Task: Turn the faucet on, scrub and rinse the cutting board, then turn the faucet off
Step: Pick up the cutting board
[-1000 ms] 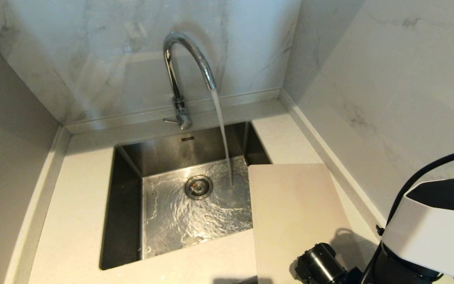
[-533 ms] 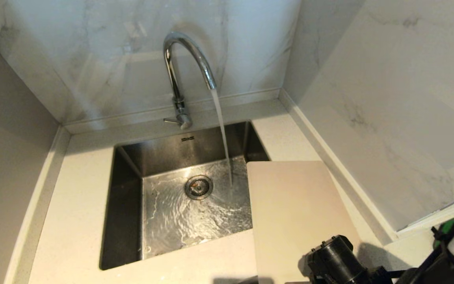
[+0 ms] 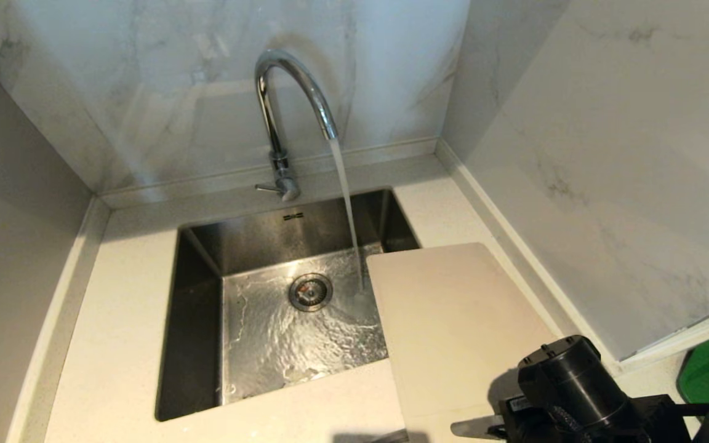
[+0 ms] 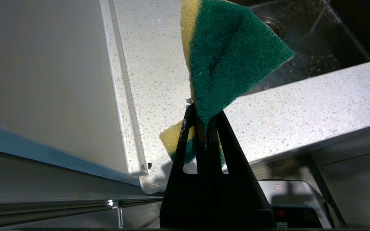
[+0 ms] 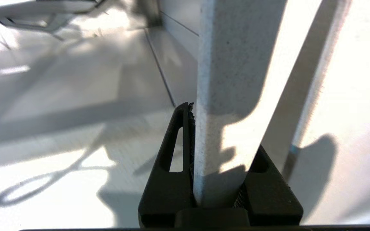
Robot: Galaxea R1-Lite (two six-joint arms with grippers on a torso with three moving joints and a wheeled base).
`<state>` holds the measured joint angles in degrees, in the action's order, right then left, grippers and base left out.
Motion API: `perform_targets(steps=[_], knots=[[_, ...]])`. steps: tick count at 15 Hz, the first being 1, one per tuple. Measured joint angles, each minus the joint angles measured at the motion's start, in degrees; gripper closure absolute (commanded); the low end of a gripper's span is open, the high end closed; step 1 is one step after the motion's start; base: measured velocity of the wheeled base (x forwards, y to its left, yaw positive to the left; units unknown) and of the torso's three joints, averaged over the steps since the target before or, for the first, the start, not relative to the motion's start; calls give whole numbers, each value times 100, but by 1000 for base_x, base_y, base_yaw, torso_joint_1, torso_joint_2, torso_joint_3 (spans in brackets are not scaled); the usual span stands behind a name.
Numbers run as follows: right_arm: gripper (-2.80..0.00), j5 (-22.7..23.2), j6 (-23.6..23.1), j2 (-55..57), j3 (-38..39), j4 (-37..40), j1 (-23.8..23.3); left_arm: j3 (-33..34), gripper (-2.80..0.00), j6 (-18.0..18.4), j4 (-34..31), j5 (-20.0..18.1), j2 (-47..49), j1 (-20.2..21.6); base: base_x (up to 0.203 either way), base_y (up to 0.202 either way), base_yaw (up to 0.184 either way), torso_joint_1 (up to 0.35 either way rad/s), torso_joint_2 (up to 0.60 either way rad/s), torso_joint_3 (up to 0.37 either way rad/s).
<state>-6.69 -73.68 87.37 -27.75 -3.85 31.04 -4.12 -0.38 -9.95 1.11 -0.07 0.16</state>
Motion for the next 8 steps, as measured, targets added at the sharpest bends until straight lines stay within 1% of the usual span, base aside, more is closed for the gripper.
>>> perform_targets(steps=[2, 8], knots=[[0, -241, -209, -270, -155, 205, 0, 1, 0, -2, 0, 1, 0, 0, 0, 0, 0, 0, 0, 0], [0, -350, -1011, -693, -348, 215, -1, -2, 0, 0, 0, -2, 0, 0, 0, 0, 0, 0, 0, 0]])
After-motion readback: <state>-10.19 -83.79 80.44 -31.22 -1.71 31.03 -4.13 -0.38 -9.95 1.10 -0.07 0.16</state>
